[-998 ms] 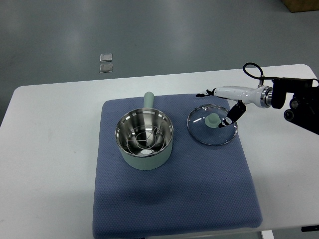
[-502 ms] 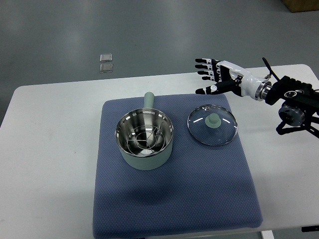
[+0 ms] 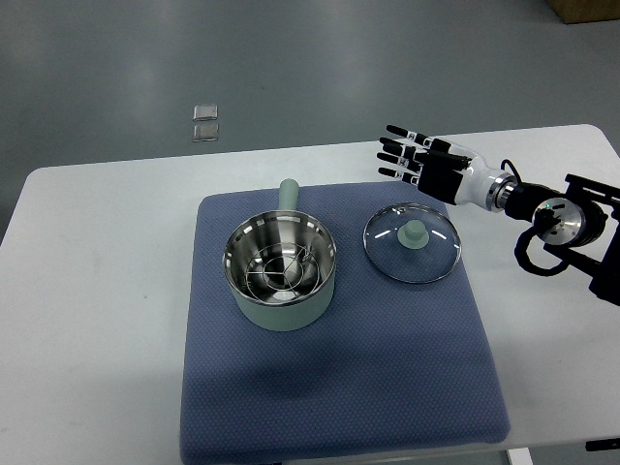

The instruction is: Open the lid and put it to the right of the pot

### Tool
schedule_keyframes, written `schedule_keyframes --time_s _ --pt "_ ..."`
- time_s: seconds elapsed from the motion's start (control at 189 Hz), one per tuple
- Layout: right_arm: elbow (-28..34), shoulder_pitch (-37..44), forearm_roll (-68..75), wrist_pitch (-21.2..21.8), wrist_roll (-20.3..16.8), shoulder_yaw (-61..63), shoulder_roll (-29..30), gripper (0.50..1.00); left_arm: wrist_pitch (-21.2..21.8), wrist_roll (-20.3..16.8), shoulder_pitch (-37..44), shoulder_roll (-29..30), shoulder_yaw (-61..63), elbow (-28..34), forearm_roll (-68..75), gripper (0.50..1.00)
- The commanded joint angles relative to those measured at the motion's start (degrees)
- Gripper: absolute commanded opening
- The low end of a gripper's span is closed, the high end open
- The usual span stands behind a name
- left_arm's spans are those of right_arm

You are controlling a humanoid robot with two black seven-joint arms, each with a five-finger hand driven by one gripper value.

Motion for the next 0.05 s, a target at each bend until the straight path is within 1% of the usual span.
schedule_keyframes --time_s 0.0,0.042 --pt "-0.3 -0.5 -0.1 0.0 0.0 0.9 0.5 0.932 0.0 0.0 0.0 0.0 0.0 0.0 0.0 1.000" --pt "-0.3 -0.5 -0.1 0.1 0.0 1.0 0.3 0.932 0.0 0.0 0.0 0.0 0.0 0.0 0.0 1.000"
